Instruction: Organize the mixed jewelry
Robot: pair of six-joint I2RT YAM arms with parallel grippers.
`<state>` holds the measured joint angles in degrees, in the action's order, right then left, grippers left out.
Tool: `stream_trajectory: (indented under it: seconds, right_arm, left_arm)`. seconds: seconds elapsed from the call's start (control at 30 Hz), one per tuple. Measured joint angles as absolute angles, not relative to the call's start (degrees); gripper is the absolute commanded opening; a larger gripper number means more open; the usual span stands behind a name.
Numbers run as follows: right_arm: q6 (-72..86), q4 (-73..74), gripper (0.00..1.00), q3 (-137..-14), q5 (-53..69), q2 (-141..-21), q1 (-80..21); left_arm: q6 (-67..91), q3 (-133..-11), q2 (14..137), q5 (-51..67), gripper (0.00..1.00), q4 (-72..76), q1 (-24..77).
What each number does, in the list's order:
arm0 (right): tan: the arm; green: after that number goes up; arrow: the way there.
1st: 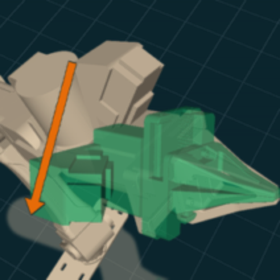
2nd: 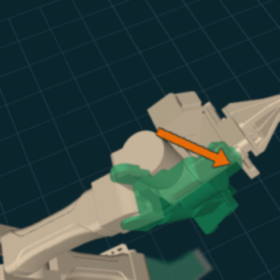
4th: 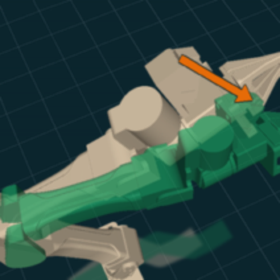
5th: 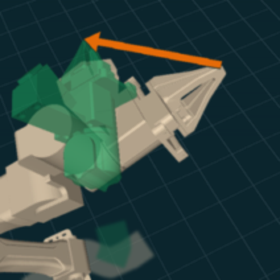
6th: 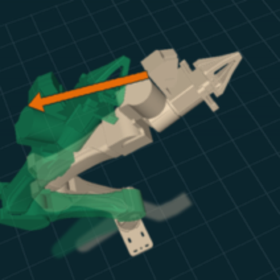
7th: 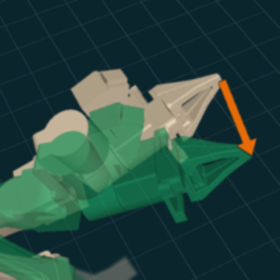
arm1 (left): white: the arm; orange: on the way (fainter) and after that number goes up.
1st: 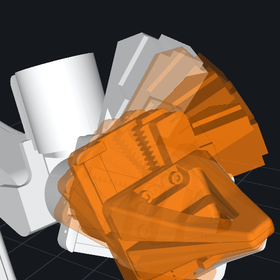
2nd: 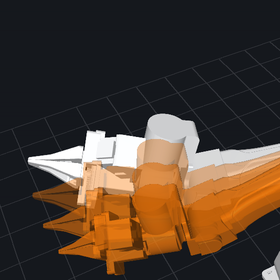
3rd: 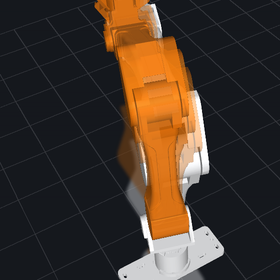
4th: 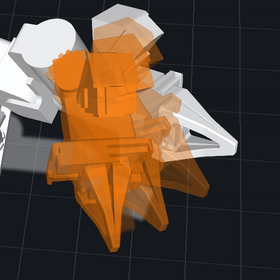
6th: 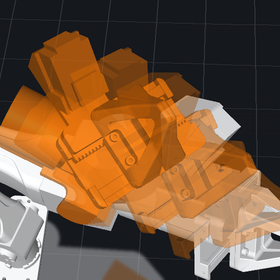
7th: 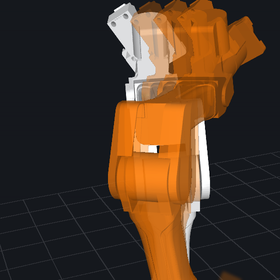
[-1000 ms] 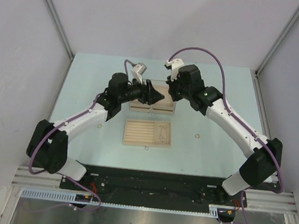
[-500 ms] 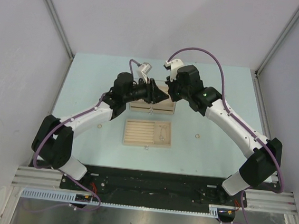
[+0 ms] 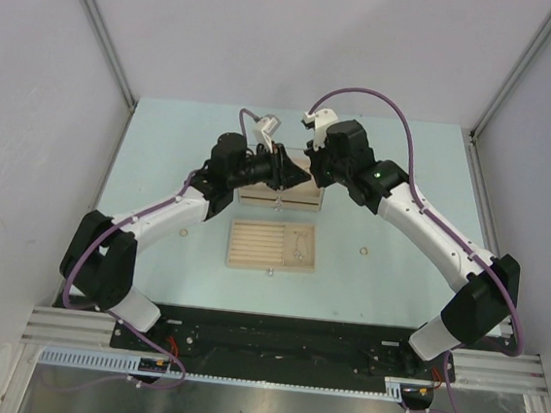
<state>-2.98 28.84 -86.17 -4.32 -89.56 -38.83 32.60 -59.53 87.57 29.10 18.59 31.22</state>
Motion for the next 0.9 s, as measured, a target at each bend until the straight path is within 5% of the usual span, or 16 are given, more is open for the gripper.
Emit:
stream_trajectory:
  seconds: [0.53,0.9]
  right_arm:
    - [-2.98,28.82,0.0,-86.17,-4.54,-89.56,-38.83]
    - [-2.98,28.82,0.0,-86.15,-3.73,-89.56,-38.96]
  left_arm:
    - [32.58,-59.7,87.77,28.69,0.3,18.7,31.22]
    - [32.47,-59.7,88.03,28.62,0.41,18.76,31.29]
